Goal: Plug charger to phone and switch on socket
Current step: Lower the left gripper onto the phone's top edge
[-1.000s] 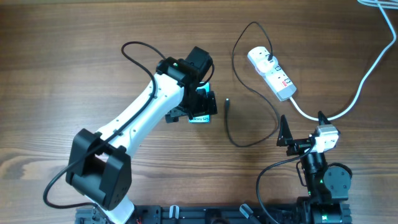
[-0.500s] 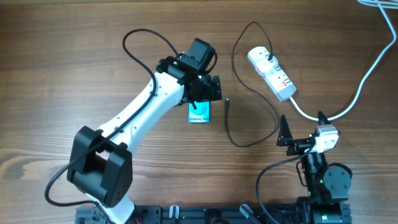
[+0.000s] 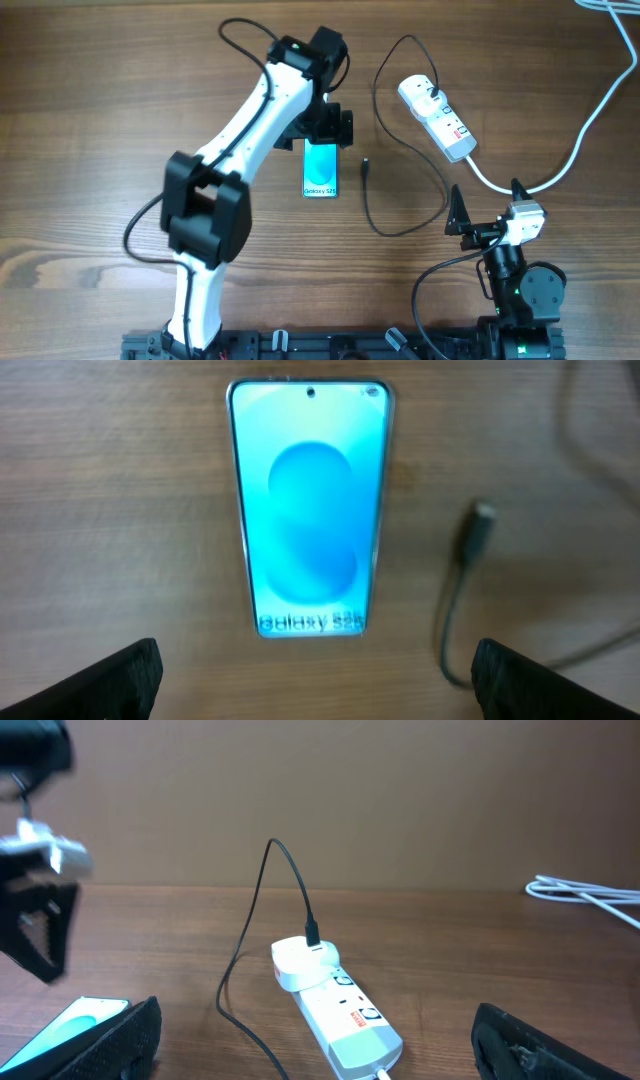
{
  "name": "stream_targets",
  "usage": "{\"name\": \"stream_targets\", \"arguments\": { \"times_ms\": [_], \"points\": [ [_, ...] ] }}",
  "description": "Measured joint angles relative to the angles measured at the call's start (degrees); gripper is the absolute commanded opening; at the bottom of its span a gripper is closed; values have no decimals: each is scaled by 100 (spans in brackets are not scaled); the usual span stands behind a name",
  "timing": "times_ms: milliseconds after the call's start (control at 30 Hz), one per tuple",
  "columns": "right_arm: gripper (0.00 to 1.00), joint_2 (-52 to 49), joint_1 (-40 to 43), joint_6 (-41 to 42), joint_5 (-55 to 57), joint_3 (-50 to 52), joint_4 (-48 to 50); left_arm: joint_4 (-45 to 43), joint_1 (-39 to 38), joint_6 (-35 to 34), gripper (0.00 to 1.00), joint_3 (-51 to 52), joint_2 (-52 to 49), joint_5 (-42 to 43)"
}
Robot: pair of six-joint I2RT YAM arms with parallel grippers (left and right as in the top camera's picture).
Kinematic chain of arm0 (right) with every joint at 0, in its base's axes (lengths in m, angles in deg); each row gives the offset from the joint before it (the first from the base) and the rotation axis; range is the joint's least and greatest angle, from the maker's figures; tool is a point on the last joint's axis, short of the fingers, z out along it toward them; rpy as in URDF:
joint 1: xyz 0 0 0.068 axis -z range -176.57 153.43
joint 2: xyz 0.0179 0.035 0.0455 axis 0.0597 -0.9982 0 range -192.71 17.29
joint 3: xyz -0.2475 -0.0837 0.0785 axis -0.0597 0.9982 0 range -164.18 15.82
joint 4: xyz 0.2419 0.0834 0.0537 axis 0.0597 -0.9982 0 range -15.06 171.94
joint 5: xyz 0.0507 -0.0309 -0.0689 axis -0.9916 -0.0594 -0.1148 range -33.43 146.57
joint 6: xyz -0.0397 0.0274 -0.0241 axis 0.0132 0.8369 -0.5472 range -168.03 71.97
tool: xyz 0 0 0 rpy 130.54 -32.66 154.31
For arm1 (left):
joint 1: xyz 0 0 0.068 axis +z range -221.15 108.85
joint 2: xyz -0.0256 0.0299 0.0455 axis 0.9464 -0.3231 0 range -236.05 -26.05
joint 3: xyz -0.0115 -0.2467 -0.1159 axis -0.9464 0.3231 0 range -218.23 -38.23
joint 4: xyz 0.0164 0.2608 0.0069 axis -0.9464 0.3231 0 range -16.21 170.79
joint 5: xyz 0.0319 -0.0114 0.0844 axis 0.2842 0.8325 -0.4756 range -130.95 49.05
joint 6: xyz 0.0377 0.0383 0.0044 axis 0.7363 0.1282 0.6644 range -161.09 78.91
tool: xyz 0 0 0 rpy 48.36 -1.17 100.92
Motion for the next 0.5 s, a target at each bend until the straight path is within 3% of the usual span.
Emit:
{"name": "stream_targets", "arguments": {
  "times_ms": [500],
  "points": [
    [99, 0, 0, 0, 0, 0, 0, -905, -13, -149, 100, 400, -98, -188]
  ]
}}
